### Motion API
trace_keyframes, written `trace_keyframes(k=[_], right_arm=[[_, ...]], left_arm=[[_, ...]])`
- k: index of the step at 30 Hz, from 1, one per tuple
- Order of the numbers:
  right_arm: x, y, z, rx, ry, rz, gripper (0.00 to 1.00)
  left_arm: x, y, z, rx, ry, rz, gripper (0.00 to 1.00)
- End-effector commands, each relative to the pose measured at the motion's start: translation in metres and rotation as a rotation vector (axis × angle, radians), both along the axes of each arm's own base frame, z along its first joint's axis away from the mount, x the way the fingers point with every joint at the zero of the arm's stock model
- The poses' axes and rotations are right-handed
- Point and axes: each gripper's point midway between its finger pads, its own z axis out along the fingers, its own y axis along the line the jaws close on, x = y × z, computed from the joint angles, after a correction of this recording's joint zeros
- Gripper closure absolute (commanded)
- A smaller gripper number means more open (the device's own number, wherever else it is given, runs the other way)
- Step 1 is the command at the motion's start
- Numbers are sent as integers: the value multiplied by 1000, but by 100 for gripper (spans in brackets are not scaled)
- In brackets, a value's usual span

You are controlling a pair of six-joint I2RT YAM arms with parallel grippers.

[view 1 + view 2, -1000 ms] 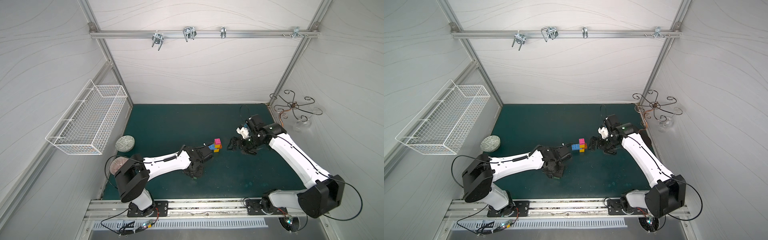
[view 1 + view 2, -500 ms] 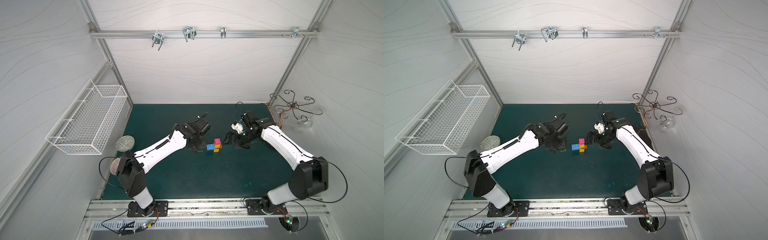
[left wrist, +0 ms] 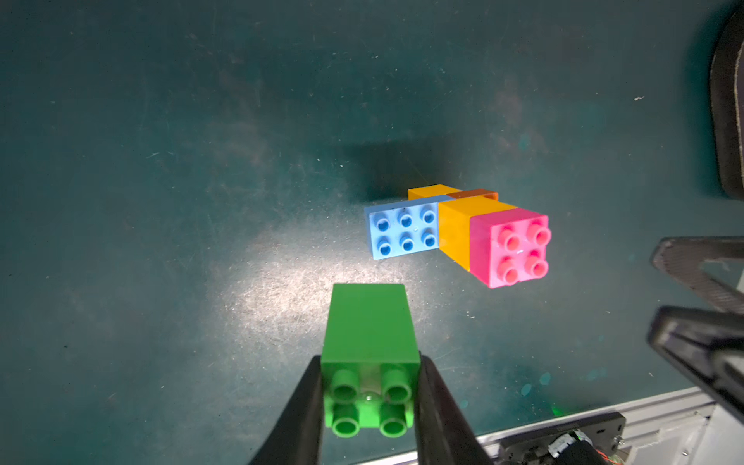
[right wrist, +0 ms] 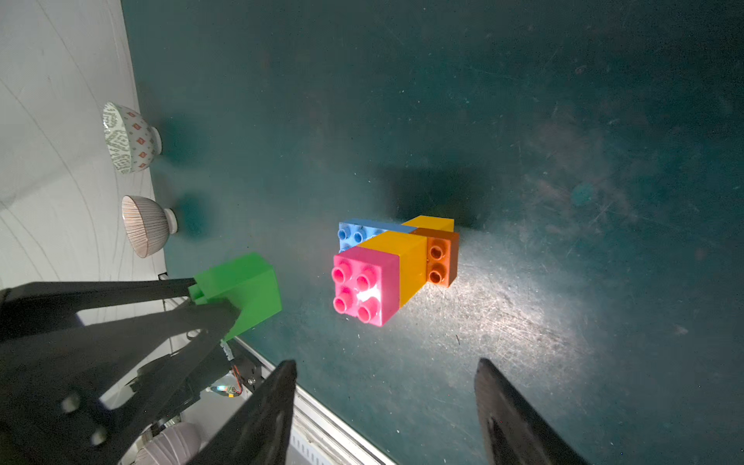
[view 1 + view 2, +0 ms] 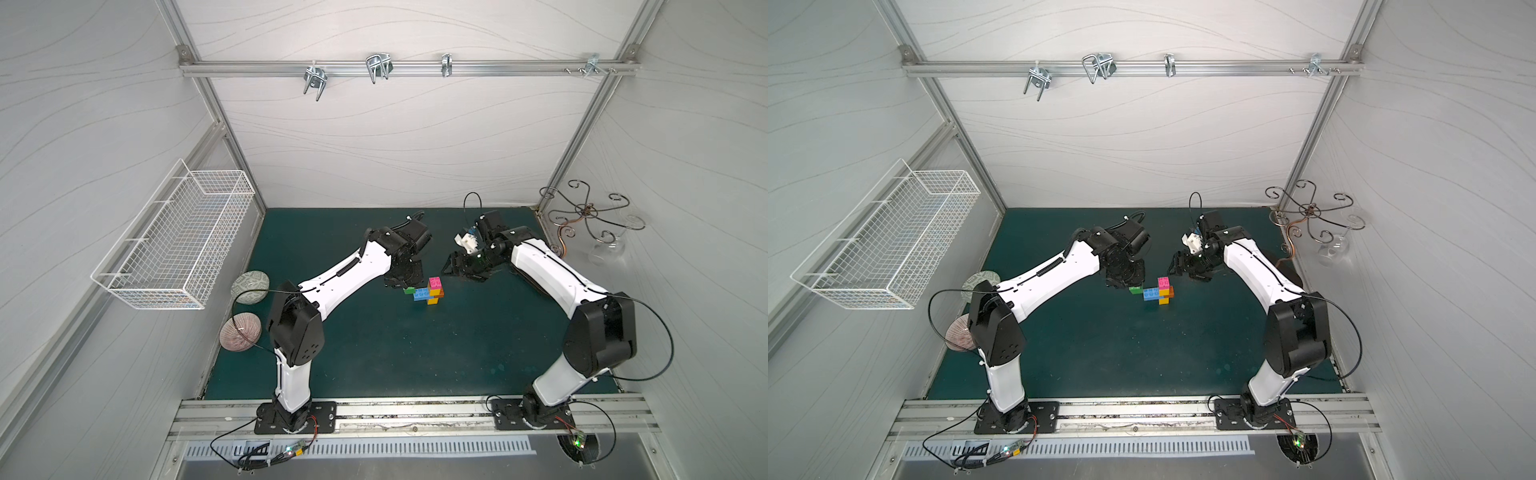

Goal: Assemble the number 4 with lego
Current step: Assemble the lego brick with the lego brick.

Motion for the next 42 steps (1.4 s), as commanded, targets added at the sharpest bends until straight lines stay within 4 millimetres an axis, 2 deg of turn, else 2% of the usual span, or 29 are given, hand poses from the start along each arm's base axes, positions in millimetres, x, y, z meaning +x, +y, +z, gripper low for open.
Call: trace_keyframes(k=[1,2,9,19,26,42], right_arm=[[7,7,-3,-20,-27,17,32],[8,9,-5,-21,-25,18,32],[9,22,-16,-5,-11,28,39],[4,25,-24,-6,0,45,57],[-3,31,-32,-7,14,71,61],[-6,29,-44,-23,34,72,70]], left_arm=[[0,-2,2,-7,37,3,100],[3,-7,9,-27,22,1,100],[5,-12,1,-27,54,3,100],[11,-18,-9,-20,80,13,100],[12,-20,-17,-13,93,20,100],[19,-24,-28,1,92,34,100]])
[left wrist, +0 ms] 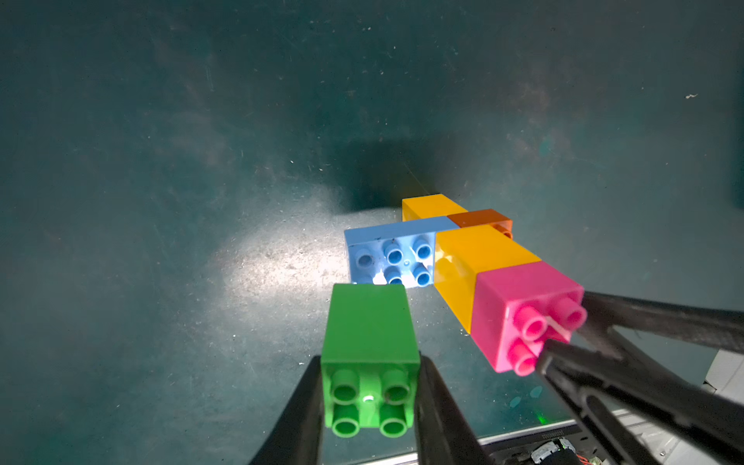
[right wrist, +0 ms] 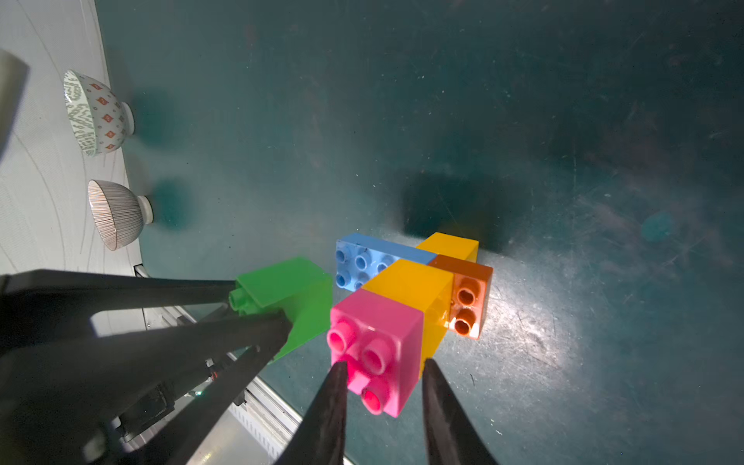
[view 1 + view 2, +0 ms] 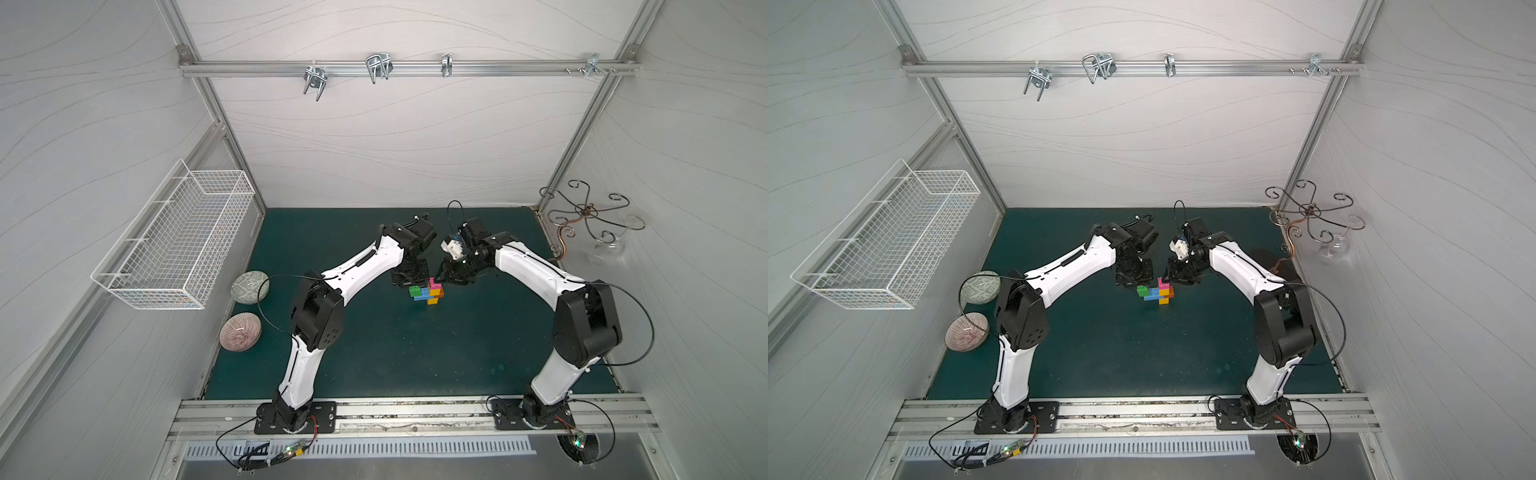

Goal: Assemble the number 4 with lego
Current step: Assemble the lego brick with the lego brick.

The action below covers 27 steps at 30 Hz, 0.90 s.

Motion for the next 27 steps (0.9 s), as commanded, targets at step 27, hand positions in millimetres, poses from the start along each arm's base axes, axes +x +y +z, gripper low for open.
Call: trace_keyframes(k=[27], right_arm=[[-17,-3,-26,-56,64,-34,82]], left_arm=[[8,0,2,22,-20,39,100]])
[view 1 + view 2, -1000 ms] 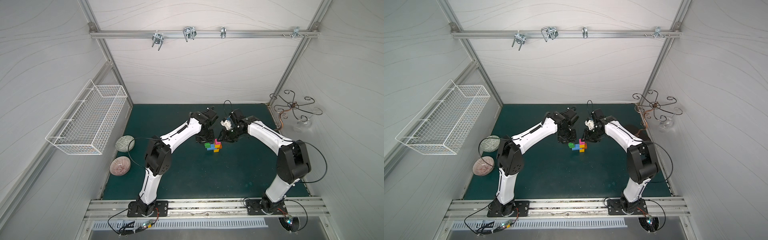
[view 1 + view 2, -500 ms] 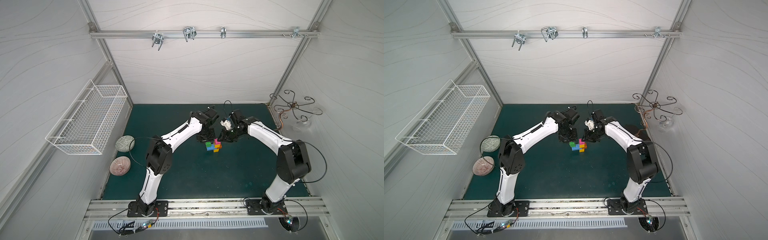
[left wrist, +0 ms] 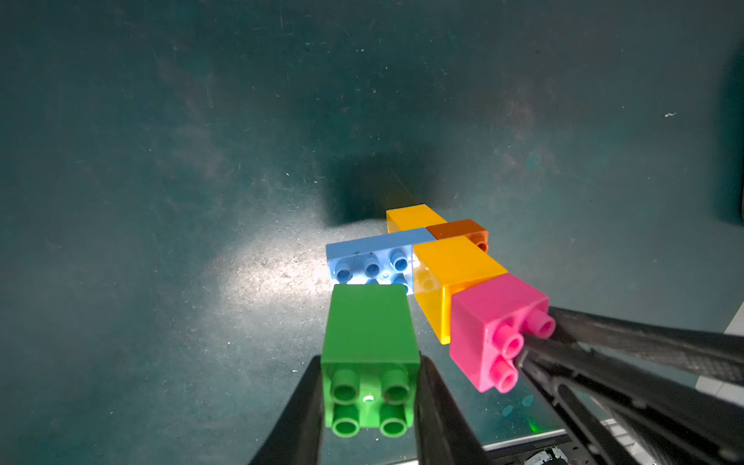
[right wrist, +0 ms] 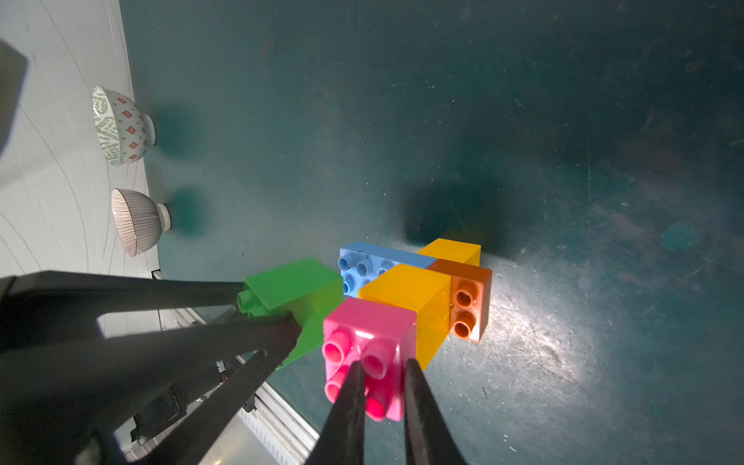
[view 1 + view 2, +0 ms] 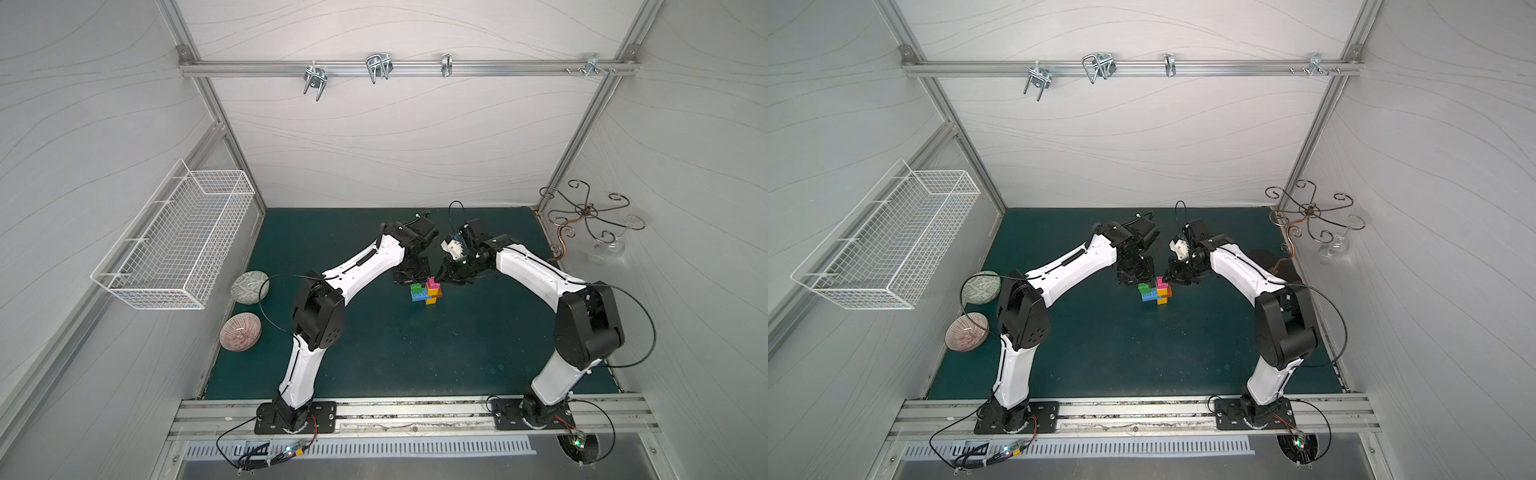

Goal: Assemble the number 4 with lego
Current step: Assemble the lego brick with the lego brick.

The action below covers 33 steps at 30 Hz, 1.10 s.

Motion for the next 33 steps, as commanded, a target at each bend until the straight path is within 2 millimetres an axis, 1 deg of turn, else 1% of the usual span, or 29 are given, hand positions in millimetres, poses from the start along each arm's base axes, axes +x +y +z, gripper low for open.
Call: trace_keyframes(k=[1,5,11,18,27,33], right_arm=[[-18,-7,-23,-80,71,-14,82],[-19,-6,-21,-91,63,-8,82],[-20,-6,-21,-163,32,31,80],[-22,-14,-24,-271,14,62,77],[-23,-18,-35,-345,44,72,73],[-25,-23,-43,-383,75,64,73]], left_arm=[[2,3,-3,26,2,26,100],[3,5,-4,38,-3,31,100],[2,9,-7,55,-3,33,100],[-1,13,-9,58,-2,40,100],[-1,11,-8,41,-6,49,100],[1,8,-6,25,-13,55,100]])
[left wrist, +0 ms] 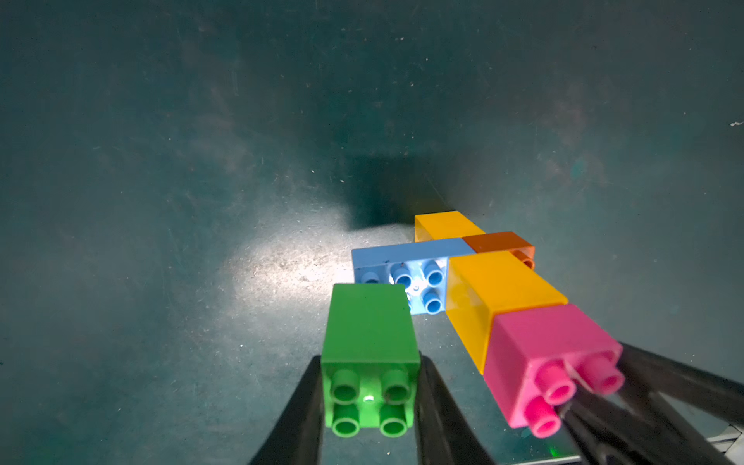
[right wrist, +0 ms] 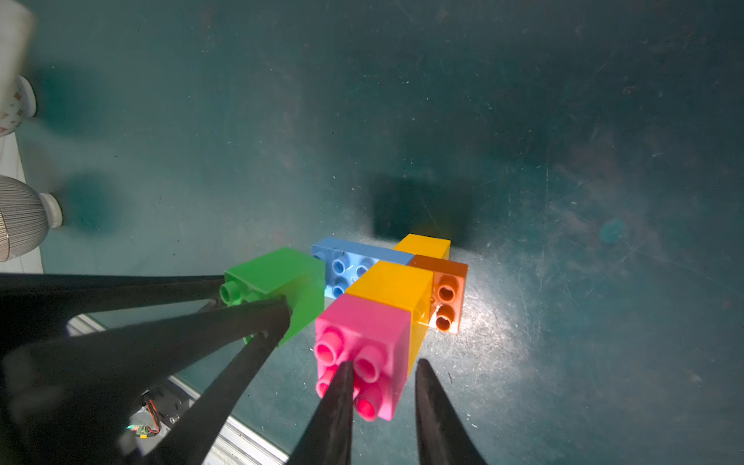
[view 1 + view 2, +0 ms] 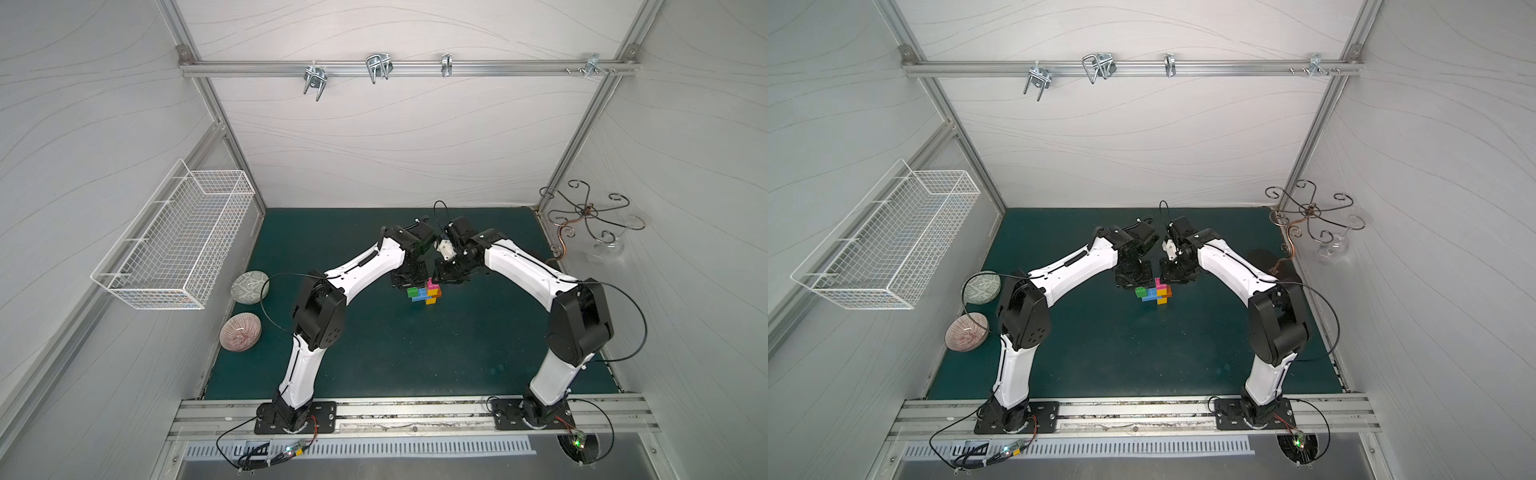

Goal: Assemble the number 4 with lego
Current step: Assemble the lego brick with the lego brick.

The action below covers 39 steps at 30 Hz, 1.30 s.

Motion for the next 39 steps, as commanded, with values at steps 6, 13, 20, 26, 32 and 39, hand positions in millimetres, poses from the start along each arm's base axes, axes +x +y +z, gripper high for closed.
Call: trace_keyframes(k=[6,13,20,26,32,39], right_arm=[[-26,-28,-44,-175,139,-19,73],[-25,-27,-44,-173,141,-25,73],[-27,-26,-49,-163,153,-31,73],[-27,-27,-50,-160,155,-36,73],[-28,-27,-52,-159,159,-42,73],[-29,-31,-56,-149,171,-55,74]], left_arm=[[6,-5,14,-40,-37,29,100],[9,-6,11,-27,-29,31,100],[9,-9,10,-34,-23,39,100],[9,-11,8,-32,-17,36,100],[7,-14,6,-31,-8,30,100],[5,-13,1,-19,6,33,100]])
